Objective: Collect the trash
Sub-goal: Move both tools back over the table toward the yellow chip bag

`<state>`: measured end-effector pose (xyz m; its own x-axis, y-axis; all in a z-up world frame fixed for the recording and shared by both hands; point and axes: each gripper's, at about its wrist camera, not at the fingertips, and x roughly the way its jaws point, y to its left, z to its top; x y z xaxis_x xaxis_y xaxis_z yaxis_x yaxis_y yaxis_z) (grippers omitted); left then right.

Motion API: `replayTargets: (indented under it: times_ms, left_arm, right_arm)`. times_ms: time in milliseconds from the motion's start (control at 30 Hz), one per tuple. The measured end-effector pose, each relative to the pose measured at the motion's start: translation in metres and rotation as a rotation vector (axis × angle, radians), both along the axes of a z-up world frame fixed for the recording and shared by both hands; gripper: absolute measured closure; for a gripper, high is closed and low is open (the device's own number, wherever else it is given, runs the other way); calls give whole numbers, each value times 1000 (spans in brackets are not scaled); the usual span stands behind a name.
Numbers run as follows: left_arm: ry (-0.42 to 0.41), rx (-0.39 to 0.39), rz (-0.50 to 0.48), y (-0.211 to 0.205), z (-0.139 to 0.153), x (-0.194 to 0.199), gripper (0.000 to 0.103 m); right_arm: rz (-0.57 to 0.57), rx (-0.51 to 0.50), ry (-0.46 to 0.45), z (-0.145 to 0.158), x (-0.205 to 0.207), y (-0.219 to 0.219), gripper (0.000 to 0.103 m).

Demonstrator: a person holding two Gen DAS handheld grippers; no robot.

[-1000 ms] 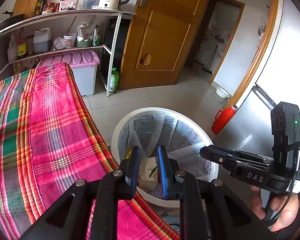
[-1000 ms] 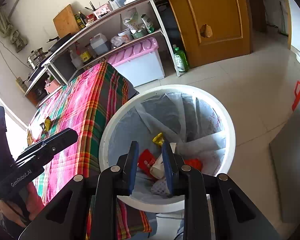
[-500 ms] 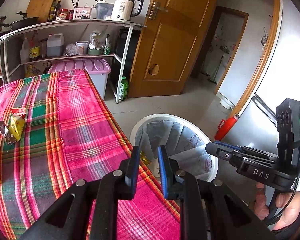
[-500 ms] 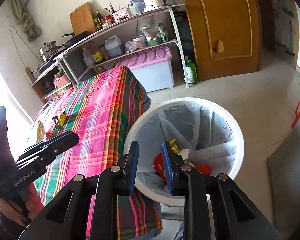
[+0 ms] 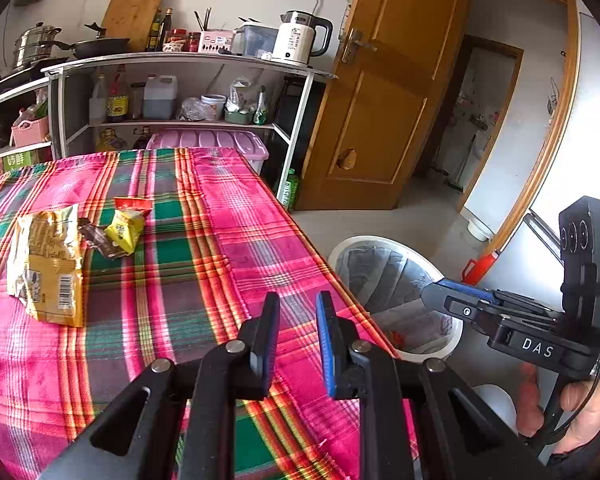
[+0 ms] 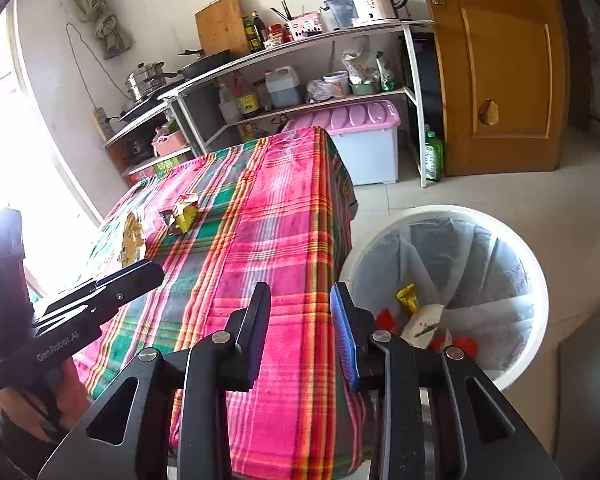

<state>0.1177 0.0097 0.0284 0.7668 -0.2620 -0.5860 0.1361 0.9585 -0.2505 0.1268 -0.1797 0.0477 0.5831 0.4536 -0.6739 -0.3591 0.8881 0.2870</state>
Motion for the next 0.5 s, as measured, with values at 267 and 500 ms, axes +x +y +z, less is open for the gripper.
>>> replayTargets:
  times_ms: [267, 500]
  left_arm:
    - [-10, 7, 70, 28, -2, -18, 80]
    - [-10, 13, 112, 43, -4, -25, 77]
  right_arm:
    - [70, 9, -14, 1, -7, 24, 70]
    - [105, 15, -10, 0, -5, 37, 69]
